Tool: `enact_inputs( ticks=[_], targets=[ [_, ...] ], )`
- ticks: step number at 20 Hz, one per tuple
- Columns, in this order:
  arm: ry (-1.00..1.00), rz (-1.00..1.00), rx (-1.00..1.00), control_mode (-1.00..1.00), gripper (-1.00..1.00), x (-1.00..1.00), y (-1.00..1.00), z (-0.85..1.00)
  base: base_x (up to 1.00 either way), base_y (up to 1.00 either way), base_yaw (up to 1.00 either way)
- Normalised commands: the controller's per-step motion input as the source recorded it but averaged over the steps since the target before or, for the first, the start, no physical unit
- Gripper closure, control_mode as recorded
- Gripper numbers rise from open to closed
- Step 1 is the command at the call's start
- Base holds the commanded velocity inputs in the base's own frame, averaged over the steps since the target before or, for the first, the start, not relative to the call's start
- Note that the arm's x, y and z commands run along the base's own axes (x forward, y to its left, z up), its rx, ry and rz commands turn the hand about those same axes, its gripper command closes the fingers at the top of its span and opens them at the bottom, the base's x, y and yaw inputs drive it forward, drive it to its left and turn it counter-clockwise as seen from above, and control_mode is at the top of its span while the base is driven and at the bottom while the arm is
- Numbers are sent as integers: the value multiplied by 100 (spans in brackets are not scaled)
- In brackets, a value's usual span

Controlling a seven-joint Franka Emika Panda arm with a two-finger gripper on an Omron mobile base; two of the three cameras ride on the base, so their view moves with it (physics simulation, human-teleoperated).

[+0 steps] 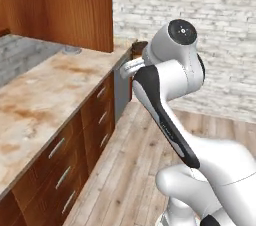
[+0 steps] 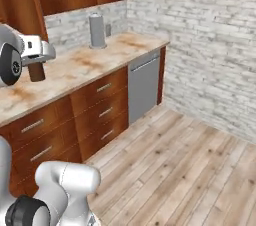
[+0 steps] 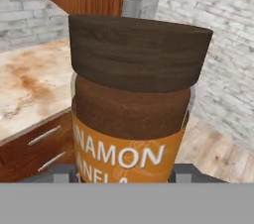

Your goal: Take the cinnamon bottle from the cabinet and place it on the dining table, next to the plate with the cupcake. Then take the chocolate from the dining counter and place it on the cupcake plate.

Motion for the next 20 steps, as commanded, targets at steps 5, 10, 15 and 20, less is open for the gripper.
enact_inputs(
  ticks=[5, 10, 15, 20],
  targets=[
    [0, 0, 0, 100, 100, 0, 0, 0, -21, -20, -80],
    [0, 0, 0, 100, 100, 0, 0, 0, -19, -17, -81],
    [0, 0, 0, 100, 100, 0, 0, 0, -7, -17, -84],
    [0, 0, 0, 100, 100, 0, 0, 0, -4, -2, -80]
  ],
)
